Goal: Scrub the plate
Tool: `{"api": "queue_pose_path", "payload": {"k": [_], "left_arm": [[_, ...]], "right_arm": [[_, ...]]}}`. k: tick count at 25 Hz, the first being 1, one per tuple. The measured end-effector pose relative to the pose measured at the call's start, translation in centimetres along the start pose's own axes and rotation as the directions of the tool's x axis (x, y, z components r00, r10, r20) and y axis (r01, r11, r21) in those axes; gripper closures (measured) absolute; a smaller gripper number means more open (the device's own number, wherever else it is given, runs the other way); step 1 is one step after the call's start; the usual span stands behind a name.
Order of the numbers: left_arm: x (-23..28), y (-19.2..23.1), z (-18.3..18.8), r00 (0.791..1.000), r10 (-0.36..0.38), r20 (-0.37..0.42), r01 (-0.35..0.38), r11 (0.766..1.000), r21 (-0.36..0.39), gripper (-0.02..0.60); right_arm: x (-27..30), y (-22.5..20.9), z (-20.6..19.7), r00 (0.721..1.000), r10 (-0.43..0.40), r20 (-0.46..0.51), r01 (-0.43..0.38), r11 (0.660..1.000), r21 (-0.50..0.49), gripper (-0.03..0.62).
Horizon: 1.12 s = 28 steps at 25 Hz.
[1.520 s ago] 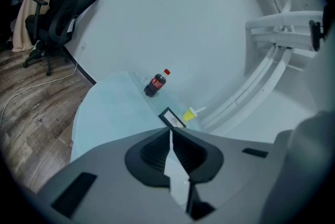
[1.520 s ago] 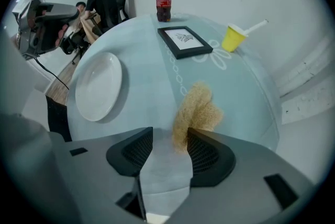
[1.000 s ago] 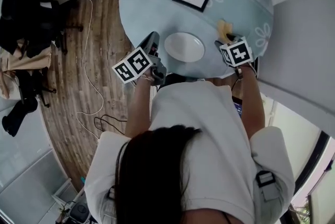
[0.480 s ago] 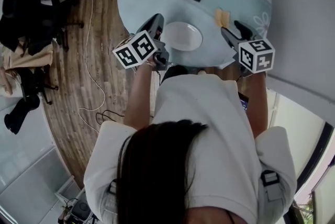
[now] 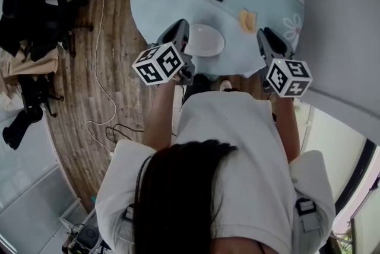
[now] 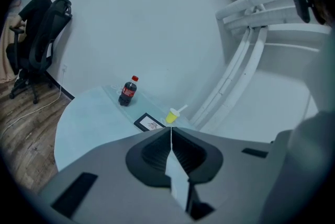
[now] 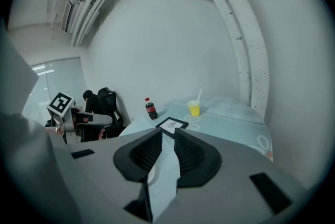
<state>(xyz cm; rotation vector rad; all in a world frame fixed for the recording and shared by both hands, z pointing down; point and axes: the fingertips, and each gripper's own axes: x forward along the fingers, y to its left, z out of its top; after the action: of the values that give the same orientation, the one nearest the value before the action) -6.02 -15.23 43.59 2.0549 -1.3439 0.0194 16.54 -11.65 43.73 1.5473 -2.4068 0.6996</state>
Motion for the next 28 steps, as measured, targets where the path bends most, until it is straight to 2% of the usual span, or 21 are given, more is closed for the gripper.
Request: {"api": "queue_pose_path", "payload": {"k": [3, 8, 14, 24, 28], "left_arm": [[-0.6, -0.5, -0.4, 1.000, -0.001, 0.013, 0.001, 1.000, 0.027, 0.568], [-1.5, -1.4, -1.6, 1.000, 0.020, 0.007, -0.020, 0.998, 0.055, 0.571], [-1.6, -3.9, -2.0, 1.000, -0.012, 0.006, 0.011, 0.995, 0.099, 0.571], [-2.4, -5.3, -4.2, 1.000, 0.017, -0.011, -0.016, 0.996, 0.092, 0.571], [-2.9, -5.9, -4.9, 1.000, 0.024, -0.019, -0.021, 0.992, 0.124, 0.571]], "right_arm": [[-0.2, 1.0, -0.5, 1.000, 0.008, 0.004, -0.008, 1.000, -0.017, 0.531], [-1.0, 2.3, -1.3, 1.000, -0.003, 0.017, 0.003, 1.000, 0.007, 0.553], [-1.2, 2.9, -1.2, 1.000, 0.000, 0.027, 0.000, 1.000, -0.020, 0.556], [-2.1, 2.4, -1.7, 1.000, -0.021, 0.018, 0.023, 0.996, -0.083, 0.556], [-2.7, 2.3, -2.1, 0.999, -0.033, 0.016, 0.035, 0.994, -0.102, 0.556]]}}
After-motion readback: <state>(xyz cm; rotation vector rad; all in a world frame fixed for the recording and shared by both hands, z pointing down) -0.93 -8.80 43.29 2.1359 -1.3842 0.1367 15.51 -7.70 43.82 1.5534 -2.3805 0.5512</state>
